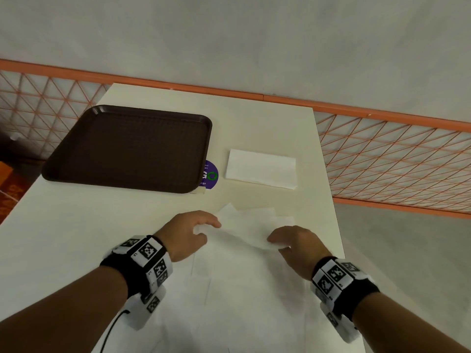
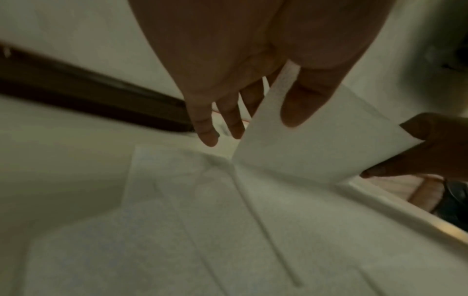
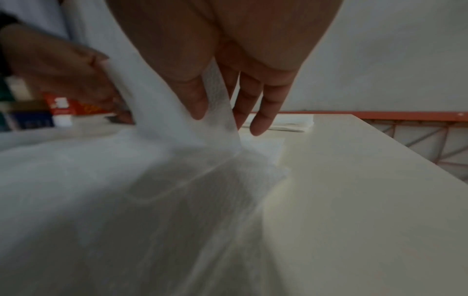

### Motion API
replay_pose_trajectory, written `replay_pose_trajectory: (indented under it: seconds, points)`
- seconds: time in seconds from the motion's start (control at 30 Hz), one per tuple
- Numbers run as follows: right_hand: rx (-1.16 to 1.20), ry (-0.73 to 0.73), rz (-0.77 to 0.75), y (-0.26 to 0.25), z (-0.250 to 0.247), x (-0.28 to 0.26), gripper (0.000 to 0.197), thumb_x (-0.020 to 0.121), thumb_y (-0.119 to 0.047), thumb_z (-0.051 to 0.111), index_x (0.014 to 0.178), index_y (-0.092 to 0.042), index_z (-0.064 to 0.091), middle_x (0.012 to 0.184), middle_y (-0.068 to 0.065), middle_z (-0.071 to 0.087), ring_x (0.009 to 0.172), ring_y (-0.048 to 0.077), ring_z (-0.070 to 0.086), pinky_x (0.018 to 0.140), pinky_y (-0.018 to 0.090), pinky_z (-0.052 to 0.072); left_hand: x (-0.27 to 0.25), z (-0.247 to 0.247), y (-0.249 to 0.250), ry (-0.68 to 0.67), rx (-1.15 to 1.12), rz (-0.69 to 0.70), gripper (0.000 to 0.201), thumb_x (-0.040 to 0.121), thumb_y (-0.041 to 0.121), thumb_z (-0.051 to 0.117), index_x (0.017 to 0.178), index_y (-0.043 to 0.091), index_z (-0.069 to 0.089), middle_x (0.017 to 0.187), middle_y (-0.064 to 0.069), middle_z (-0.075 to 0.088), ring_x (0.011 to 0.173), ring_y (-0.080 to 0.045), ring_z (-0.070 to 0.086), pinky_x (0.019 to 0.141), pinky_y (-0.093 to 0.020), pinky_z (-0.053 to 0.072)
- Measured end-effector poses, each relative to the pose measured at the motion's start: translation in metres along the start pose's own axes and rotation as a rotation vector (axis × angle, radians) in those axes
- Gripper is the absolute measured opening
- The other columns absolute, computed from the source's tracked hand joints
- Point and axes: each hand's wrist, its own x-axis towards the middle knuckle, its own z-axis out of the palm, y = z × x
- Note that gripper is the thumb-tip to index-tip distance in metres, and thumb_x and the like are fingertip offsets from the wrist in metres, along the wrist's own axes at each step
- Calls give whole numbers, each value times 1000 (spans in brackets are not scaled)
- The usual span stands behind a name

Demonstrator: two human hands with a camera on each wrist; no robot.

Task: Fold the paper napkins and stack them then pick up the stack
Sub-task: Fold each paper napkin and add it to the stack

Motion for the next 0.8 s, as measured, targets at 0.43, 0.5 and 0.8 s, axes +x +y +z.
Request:
replay_pose_trajectory:
  seconds: [0.43,0.5,0.8]
  points:
    - [-310,-195,-144,0,17,-25,89,74,-89,17,129,-31,56,144,-6,43,137,20,32,113,38,23,-12,34,11,-266,595,119,70,85,66,23,132,23,53,138,10,47,131,-10,37,109,-26,28]
    - [-279,-162,-119,-4,17,-20,82,80,-80,15,126,-28,59,142,-5,46,135,20,37,110,37,28,-7,38,10,-214,617,125,84,75,67,11,134,24,51,142,10,42,133,-9,32,110,-26,24]
    - [-299,-177,-104,-27,39,5,87,86,-62,-11,153,-13,13,162,3,8,149,23,7,118,42,1,9,68,24,-160,798,150,60,99,46,10,152,17,12,161,1,2,148,-17,0,119,-38,6]
